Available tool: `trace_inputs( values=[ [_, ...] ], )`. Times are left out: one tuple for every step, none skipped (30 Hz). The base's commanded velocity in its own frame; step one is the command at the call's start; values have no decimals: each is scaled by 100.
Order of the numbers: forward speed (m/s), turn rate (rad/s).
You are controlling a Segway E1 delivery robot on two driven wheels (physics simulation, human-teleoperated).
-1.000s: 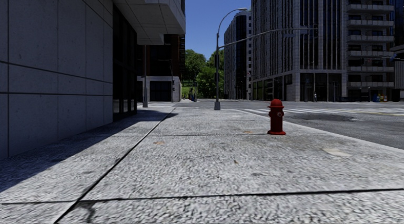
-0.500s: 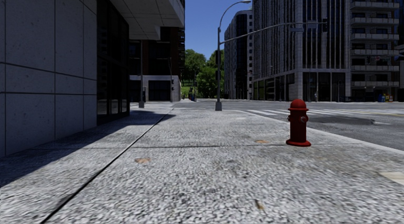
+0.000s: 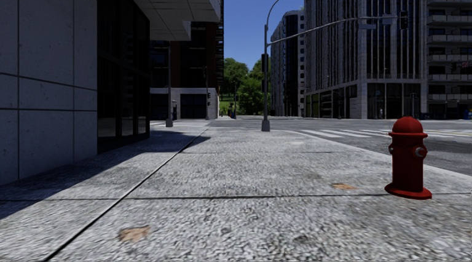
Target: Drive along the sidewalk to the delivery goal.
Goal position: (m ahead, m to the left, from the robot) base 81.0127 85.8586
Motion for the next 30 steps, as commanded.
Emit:
trace_inputs(
  values=[
    [200,0],
    [200,0],
    [200,0],
    [200,0],
    [200,0],
    [200,0],
    [200,0],
    [200,0],
    [200,0],
    [200,2],
    [200,55],
    [200,106],
    [200,120],
    [200,120],
    [200,120],
    [200,120],
    [200,120],
    [200,22],
    [200,22],
    [200,9],
    [200,3],
    [200,1],
    [200,0],
    [200,0],
    [200,0],
    [200,0],
    [200,0],
    [200,0],
    [200,0],
    [200,0]
  ],
)
